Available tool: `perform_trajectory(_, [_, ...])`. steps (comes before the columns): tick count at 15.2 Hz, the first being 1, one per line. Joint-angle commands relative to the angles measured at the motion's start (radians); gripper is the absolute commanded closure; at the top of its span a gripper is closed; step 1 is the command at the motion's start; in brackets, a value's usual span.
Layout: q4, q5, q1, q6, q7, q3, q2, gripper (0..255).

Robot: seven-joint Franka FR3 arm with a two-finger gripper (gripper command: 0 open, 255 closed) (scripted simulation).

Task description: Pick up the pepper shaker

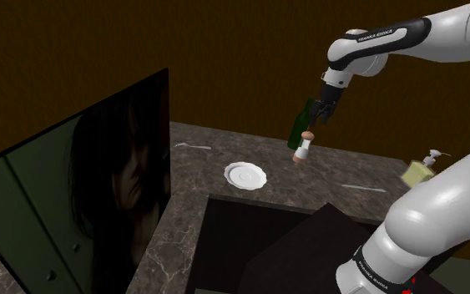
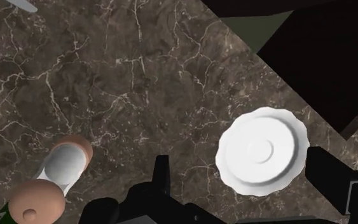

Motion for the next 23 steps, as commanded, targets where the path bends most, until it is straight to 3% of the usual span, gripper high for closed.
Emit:
perform_trajectory(1, [0.042,0.020,-0.003,0.023,-0.044,-0.029,0.073,0])
perform_trajectory(10, [0.292,0.183,-0.066,0.064,-0.260,-0.114,0.433,0])
perform_trajectory(20, [0.703,0.352,-0.245,-0.009,-0.410,-0.089,0.844,0])
perform_trajectory(23, [0.687,0.361,-0.247,0.022,-0.417,-0.083,0.860,0])
